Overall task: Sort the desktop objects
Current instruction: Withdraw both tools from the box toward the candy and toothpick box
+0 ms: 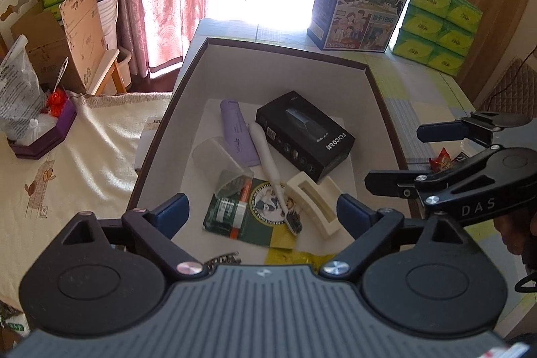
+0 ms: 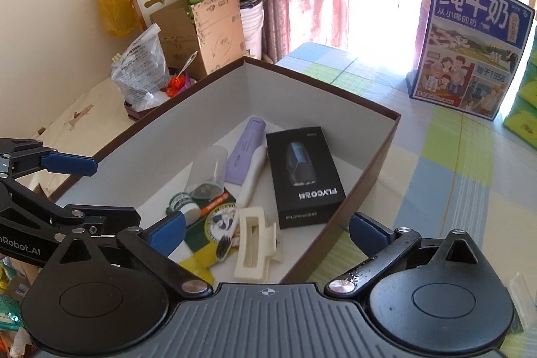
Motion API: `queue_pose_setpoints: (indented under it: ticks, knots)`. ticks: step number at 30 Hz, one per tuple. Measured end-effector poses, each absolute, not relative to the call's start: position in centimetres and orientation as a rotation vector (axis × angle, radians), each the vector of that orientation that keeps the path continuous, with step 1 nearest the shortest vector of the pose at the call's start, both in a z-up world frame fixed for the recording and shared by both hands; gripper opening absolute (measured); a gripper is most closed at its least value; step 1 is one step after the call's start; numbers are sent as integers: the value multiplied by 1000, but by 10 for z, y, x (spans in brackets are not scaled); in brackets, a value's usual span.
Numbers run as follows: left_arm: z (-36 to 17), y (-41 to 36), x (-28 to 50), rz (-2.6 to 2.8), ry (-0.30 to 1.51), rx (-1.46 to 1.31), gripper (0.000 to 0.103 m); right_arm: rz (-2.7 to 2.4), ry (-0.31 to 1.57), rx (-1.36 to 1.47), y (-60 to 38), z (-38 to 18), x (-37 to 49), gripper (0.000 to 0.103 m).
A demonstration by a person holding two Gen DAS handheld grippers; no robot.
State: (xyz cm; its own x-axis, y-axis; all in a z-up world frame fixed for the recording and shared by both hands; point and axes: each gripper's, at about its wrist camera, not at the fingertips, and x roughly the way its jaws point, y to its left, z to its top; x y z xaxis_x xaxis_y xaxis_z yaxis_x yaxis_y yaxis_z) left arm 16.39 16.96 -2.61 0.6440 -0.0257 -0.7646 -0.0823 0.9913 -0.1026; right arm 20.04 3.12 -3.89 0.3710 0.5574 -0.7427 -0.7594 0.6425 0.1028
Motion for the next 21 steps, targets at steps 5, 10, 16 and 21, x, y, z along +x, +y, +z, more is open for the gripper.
queue_pose_setpoints:
  ticks: [5, 10, 16, 21]
  knots:
    - [-22, 160, 150, 41, 876, -120, 93, 853, 823, -276, 21, -35, 186, 101]
    - [-18, 151, 136, 44, 871, -120, 93, 849, 807, -296, 13, -30, 174, 101]
    - [-16, 140, 120, 52, 871, -131, 93, 862, 801, -319, 3, -27, 161, 101]
    - [-15, 131, 108, 67, 876, -147, 93, 878, 789, -333, -6, -24, 152, 101]
